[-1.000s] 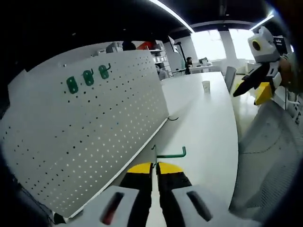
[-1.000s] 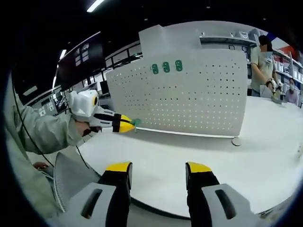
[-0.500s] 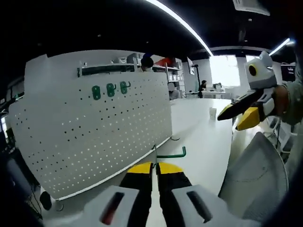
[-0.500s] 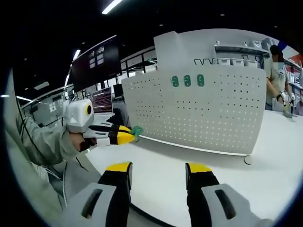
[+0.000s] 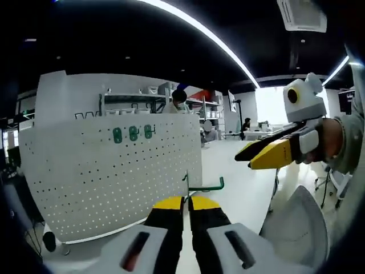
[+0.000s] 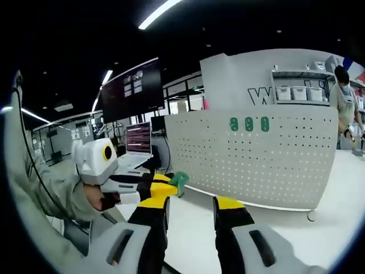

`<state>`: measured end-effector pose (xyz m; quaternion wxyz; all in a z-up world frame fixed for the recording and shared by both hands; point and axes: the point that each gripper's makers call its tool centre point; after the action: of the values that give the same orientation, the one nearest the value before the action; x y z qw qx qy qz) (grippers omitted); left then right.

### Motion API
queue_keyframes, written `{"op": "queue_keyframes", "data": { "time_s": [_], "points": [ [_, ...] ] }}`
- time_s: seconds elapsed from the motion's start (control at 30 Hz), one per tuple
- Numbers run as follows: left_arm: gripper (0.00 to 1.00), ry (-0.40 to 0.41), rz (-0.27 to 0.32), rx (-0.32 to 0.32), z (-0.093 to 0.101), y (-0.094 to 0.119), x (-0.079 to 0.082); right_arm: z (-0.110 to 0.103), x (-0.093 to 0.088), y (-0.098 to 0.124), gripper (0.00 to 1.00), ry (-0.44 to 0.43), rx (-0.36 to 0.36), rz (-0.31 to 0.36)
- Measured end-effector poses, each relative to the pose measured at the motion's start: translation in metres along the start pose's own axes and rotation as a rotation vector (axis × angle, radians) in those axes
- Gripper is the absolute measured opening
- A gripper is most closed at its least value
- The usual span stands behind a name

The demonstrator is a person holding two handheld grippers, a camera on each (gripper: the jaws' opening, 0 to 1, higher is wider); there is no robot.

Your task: Insert the hook assembly into the mounting plate slot until the hook locks in place.

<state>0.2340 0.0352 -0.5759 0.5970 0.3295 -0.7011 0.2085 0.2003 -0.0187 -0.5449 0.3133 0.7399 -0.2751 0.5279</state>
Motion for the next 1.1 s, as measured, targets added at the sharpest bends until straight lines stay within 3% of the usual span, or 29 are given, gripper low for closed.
{"op": "queue_keyframes", "data": {
  "time_s": [0.3,0.4,0.73,0.87,1.1],
  "points": [
    [0.03,0.024,0.037,-0.024,0.013,0.002,0.012,-0.013,0.006,-0.005,0.22,0.003,0.035,0.024],
    [0.03,0.070,0.071,-0.030,0.016,0.003,0.020,-0.017,0.008,-0.006,0.20,-0.008,0.046,0.036],
    [0.03,0.104,0.138,-0.057,0.026,0.003,0.042,-0.022,0.018,-0.006,0.14,-0.012,0.056,0.075],
    [0.03,0.142,0.153,-0.066,0.029,0.003,0.046,-0.024,0.026,-0.004,0.11,-0.039,0.064,0.119],
    [0.03,0.141,0.183,-0.081,0.033,0.005,0.053,-0.024,0.026,-0.004,0.09,-0.069,0.071,0.122]
  ]
}}
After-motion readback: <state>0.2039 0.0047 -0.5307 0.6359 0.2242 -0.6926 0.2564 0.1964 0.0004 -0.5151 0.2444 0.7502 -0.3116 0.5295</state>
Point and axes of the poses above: the point that each gripper's makers call its tool centre point, and the gripper's own axes: y roughly backward along the fingers, z roughly to its right, x roughly out of its top, and after that the axes turned 8 degrees about -y, right-handed
